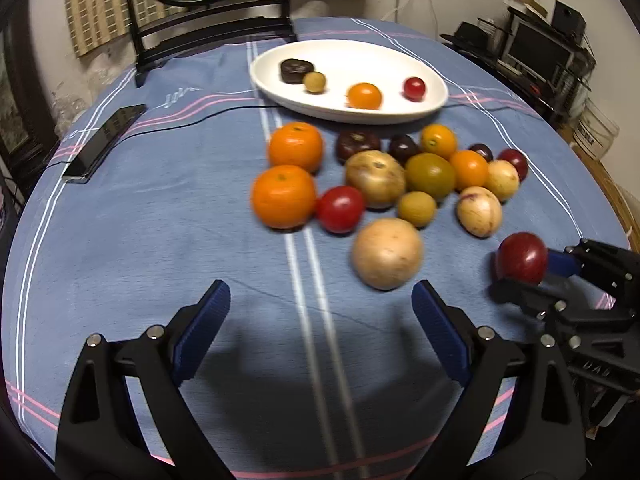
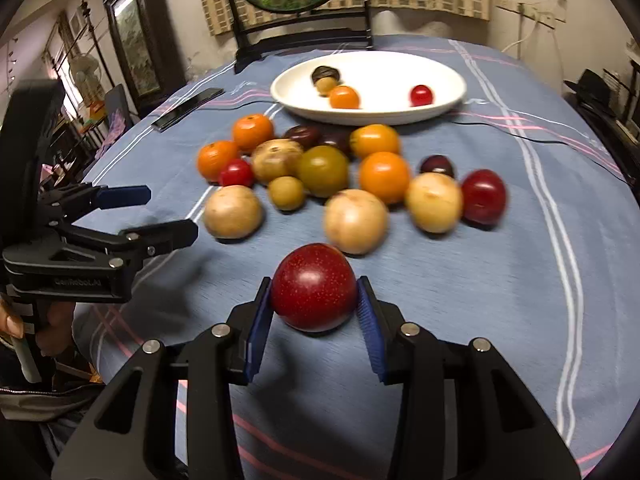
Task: Organize fruits
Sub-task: 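Grasp a large red plum with the right tool while the left grasps a beige fruit, then carry plum and beige fruit onto the white plate and open both tools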
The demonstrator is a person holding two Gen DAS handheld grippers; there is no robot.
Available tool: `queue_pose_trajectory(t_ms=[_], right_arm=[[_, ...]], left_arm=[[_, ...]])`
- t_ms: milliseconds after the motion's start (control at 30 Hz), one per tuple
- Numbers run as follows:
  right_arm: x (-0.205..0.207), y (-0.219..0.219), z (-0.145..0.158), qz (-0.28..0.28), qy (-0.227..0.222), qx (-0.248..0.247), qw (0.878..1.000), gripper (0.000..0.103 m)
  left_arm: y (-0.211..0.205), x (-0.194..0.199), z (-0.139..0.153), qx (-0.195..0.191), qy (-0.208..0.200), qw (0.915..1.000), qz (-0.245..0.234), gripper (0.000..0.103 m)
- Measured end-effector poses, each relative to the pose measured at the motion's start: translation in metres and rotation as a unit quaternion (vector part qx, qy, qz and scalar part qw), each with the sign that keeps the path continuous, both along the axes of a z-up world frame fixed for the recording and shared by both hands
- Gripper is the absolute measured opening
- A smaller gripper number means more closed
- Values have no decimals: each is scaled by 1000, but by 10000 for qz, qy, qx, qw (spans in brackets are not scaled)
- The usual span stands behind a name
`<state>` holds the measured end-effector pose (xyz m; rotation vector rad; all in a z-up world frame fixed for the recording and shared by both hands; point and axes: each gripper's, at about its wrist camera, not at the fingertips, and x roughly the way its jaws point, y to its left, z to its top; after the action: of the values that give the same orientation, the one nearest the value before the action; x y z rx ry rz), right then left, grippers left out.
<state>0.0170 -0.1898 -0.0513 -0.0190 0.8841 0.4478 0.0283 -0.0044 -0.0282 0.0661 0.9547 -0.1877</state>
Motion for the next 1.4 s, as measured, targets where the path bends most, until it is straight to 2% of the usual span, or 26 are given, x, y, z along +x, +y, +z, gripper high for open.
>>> queue_pose_trajectory(t_ms=[267,367,400,433,500,533,933,1133,1400], right_arm=[[-8,-28,1,-156,-46,140,9998,42],[-11,-33,2,-136,-66,209,9997,42],[-11,-34,2,-146,-69,223,9996,42],[-11,-34,2,-156,-72,228,9996,42],[-10,-37,2,-193,-67,239,9995,42],[-9,-38,2,-206,-51,261,9994,42],[-7,-38,4,-211,-26,311,9993,42],[-6,-37,6,-206,-63,285,9994,42],[5,-47,36,-424,-526,216,9975,42]], left_arm=[[-31,10,-7,82,118,9998,-138,94],[-40,16,-12,175,170,9996,-123,91],[-42,18,-14,190,199,9995,-128,84],[-44,19,-15,195,229,9995,-139,73],[-47,21,-19,195,294,9992,-161,60],[-47,21,-18,199,237,9994,-168,46],[-42,16,-15,183,242,9994,-184,46],[-34,10,-4,113,96,9998,-132,45],[-25,13,28,55,-292,9995,-125,45]])
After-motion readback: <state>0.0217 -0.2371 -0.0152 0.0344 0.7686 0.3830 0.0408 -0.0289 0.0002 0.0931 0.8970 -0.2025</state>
